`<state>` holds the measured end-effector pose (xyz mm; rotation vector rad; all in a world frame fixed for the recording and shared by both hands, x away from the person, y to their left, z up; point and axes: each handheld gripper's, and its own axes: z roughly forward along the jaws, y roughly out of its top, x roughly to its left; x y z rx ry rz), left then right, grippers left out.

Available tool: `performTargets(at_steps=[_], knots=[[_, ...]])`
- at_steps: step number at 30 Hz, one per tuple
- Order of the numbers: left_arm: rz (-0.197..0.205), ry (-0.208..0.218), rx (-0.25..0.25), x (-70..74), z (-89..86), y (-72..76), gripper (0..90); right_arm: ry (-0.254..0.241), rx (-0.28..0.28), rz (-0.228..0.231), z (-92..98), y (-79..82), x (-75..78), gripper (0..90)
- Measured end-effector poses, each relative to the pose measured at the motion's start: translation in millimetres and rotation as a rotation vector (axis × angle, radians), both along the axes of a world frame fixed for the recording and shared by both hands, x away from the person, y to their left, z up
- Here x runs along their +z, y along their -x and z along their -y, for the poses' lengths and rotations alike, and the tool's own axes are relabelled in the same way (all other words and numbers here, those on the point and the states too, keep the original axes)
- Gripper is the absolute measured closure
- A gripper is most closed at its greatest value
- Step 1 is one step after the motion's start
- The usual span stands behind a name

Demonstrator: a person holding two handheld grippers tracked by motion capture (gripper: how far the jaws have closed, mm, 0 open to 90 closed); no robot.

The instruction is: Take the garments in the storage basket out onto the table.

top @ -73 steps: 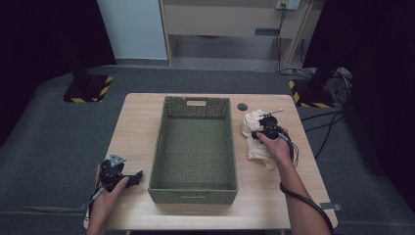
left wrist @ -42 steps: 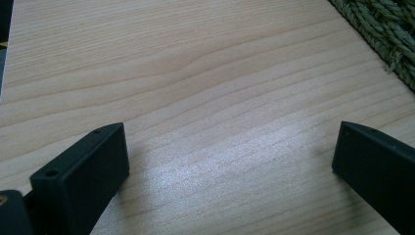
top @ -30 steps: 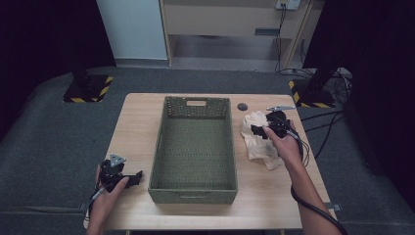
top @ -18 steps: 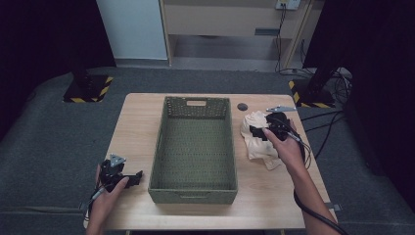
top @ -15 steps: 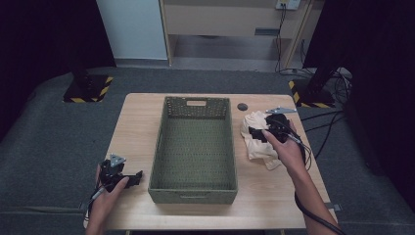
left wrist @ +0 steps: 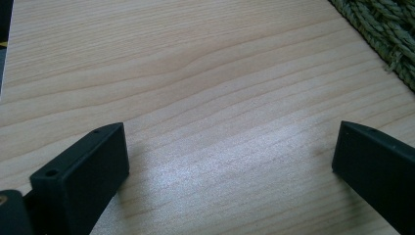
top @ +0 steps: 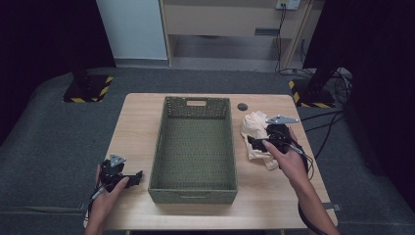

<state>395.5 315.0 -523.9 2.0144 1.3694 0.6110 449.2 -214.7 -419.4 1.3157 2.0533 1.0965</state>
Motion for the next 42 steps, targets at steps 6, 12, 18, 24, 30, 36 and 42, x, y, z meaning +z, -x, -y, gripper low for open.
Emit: performTargets(at_steps=[6, 12, 18, 24, 30, 36, 42], knots=[[0.0, 0.0, 0.0, 0.0, 0.0, 0.0, 0.0, 0.003, 0.014, -0.015, 2.1, 11.6, -11.2, 3.8], [0.0, 0.0, 0.0, 0.0, 0.0, 0.0, 0.0, 0.004, 0.022, -0.033, 2.3, 20.4, -22.8, 4.0], [0.0, 0.0, 0.0, 0.0, 0.0, 0.0, 0.0, 0.005, 0.035, -0.053, 2.1, 32.7, -38.4, 4.2], [0.0, 0.0, 0.0, 0.0, 0.0, 0.0, 0.0, 0.011, 0.065, -0.059, -3.0, 42.4, -46.0, 4.3], [0.0, 0.0, 0.0, 0.0, 0.0, 0.0, 0.0, 0.018, 0.075, -0.067, -4.7, 48.7, -53.0, 4.4], [0.0, 0.0, 0.0, 0.0, 0.0, 0.0, 0.0, 0.019, 0.084, -0.084, -5.3, 55.7, -64.0, 4.4], [0.0, 0.0, 0.0, 0.0, 0.0, 0.0, 0.0, 0.024, 0.088, -0.103, -4.3, 59.9, -73.3, 4.4]])
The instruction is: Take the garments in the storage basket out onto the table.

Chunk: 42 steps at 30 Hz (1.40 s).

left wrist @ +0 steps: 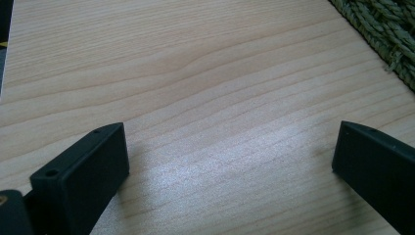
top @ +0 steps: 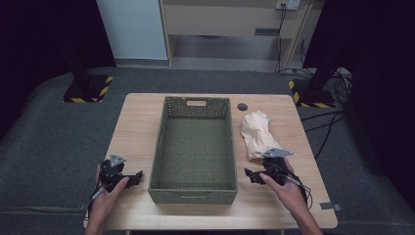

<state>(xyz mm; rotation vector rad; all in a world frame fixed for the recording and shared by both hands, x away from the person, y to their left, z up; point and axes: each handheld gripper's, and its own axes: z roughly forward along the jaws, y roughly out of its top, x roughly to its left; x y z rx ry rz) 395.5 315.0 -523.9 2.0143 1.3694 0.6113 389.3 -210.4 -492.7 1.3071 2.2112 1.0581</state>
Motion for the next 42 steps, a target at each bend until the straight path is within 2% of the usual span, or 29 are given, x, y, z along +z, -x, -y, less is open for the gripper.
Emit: performTargets(at_steps=[17, 32, 42], knots=[[0.0, 0.0, 0.0, 0.0, 0.0, 0.0, 0.0, -0.001, 0.012, -0.034, -1.7, 7.8, -19.6, 4.7], [0.0, 0.0, 0.0, 0.0, 0.0, 0.0, 0.0, 0.001, 0.021, -0.05, -6.5, 12.4, -30.9, 4.5], [0.0, 0.0, 0.0, 0.0, 0.0, 0.0, 0.0, 0.012, 0.008, -0.044, -6.9, 13.2, -39.3, 1.9]])
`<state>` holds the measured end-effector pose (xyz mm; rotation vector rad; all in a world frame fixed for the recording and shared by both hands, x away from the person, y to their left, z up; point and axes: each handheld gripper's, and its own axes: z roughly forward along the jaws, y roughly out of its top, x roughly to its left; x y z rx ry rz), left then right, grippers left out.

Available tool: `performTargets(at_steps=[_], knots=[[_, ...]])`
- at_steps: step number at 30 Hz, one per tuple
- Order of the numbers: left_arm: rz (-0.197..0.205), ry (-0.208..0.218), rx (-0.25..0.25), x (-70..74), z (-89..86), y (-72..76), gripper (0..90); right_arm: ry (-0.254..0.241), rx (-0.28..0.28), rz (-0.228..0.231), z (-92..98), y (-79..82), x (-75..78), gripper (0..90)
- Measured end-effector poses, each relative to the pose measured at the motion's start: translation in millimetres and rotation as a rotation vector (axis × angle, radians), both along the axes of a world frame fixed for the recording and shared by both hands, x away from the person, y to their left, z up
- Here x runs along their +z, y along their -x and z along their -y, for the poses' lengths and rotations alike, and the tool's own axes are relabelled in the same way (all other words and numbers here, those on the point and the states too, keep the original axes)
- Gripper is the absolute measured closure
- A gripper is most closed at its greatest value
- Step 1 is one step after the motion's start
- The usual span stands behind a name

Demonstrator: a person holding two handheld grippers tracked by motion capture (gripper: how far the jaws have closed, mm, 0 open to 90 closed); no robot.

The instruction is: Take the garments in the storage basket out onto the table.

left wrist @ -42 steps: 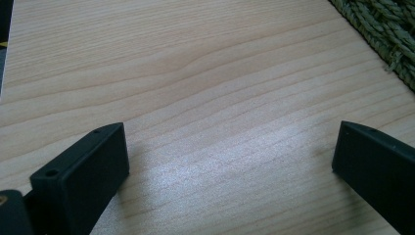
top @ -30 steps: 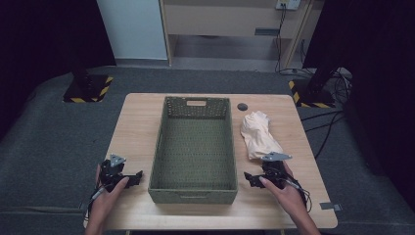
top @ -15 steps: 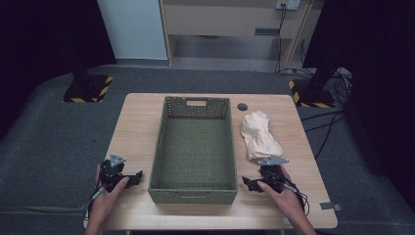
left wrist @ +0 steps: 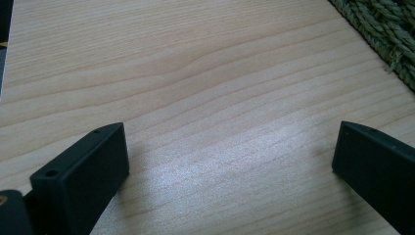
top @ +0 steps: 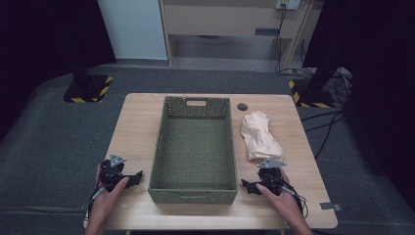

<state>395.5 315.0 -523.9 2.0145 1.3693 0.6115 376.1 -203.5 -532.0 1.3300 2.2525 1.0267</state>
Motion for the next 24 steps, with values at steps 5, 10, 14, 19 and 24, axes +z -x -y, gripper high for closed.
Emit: performTargets(at_steps=[5, 10, 14, 19, 24], knots=[[0.0, 0.0, 0.0, 0.0, 0.0, 0.0, 0.0, 0.018, 0.0, 0.018, -2.5, -0.4, -1.6, 1.2], [0.0, 0.0, 0.0, 0.0, 0.0, 0.0, 0.0, 0.051, 0.007, 0.042, -5.8, 0.5, -3.9, 0.6], [0.0, 0.0, 0.0, 0.0, 0.0, 0.0, 0.0, 0.055, 0.004, 0.041, -5.4, -1.0, -3.9, 0.5], [0.0, 0.0, 0.0, 0.0, 0.0, 0.0, 0.0, 0.054, -0.016, 0.039, -6.4, -3.1, -3.9, 0.4], [0.0, 0.0, 0.0, 0.0, 0.0, 0.1, 0.0, 0.053, -0.011, 0.039, -5.9, -3.0, -4.0, 0.5]])
